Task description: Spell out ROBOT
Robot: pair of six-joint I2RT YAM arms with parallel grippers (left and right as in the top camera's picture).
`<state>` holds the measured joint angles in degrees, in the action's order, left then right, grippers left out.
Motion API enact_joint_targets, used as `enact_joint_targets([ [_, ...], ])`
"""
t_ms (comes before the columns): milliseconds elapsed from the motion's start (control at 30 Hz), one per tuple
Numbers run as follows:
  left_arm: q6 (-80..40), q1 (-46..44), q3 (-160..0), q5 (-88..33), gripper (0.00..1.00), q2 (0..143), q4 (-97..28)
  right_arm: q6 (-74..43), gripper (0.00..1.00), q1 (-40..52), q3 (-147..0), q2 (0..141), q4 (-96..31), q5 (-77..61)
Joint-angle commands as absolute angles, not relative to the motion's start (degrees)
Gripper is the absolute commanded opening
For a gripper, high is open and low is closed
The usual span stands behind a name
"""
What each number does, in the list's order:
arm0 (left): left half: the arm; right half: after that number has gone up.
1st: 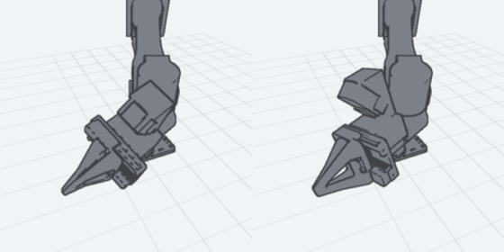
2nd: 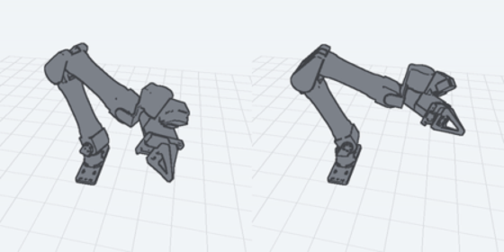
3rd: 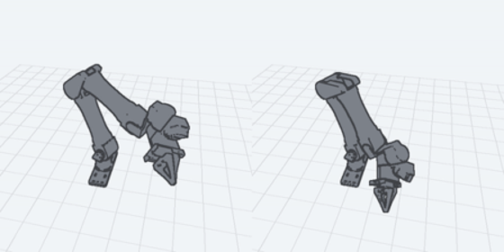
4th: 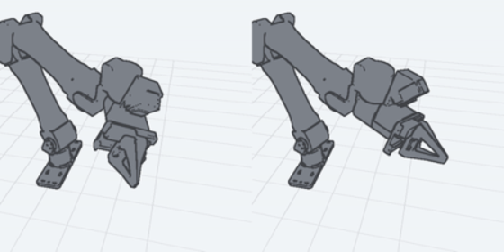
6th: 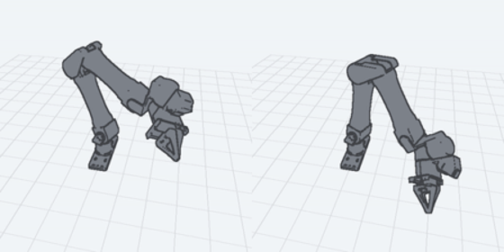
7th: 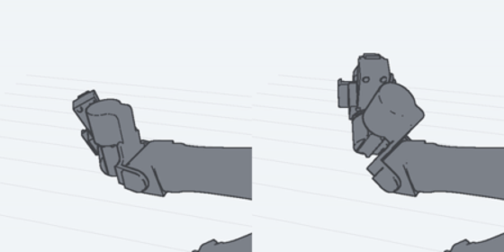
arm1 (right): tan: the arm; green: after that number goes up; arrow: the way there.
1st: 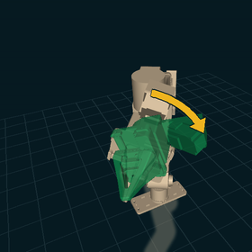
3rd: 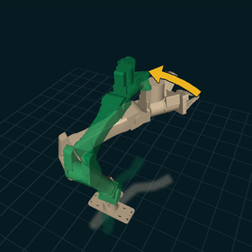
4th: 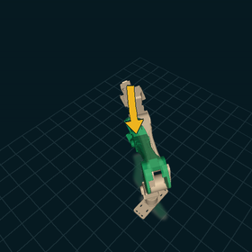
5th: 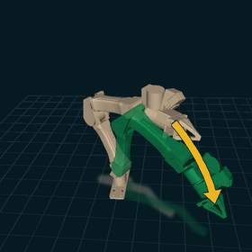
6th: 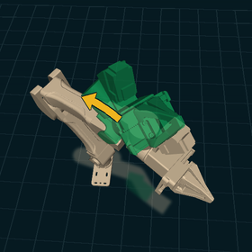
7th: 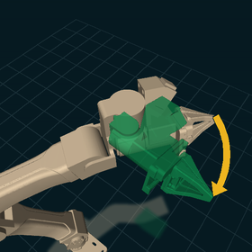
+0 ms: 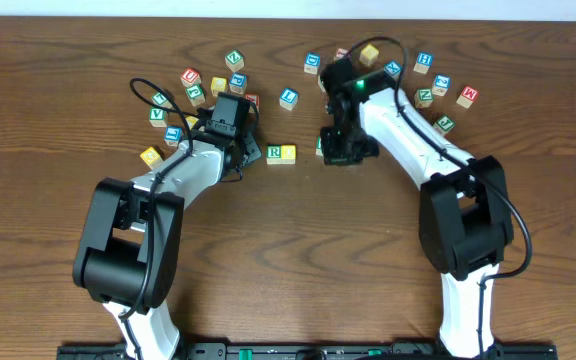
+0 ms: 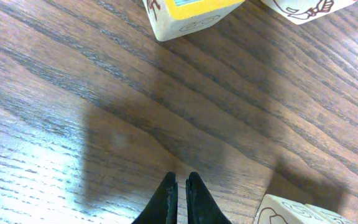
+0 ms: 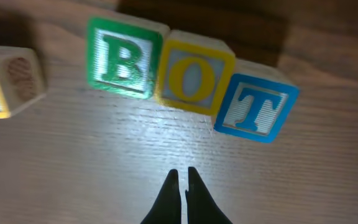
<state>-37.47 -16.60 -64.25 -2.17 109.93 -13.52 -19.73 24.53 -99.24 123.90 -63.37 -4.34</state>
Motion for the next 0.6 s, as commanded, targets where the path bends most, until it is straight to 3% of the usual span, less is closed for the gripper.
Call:
enact_joint_targets([
  [0, -37.10, -16.40, -63.81, -0.80, 0.07, 108.40, -13.87, -20.99, 0.01, 24.58, -96.60, 122.58, -61.65, -2.92],
  [567, -37.12, -16.40, -63.81, -0.82, 0.07, 108.40, -13.87, -21.41, 0.01, 24.56, -90.17, 122.58, -52.71, 3.18],
])
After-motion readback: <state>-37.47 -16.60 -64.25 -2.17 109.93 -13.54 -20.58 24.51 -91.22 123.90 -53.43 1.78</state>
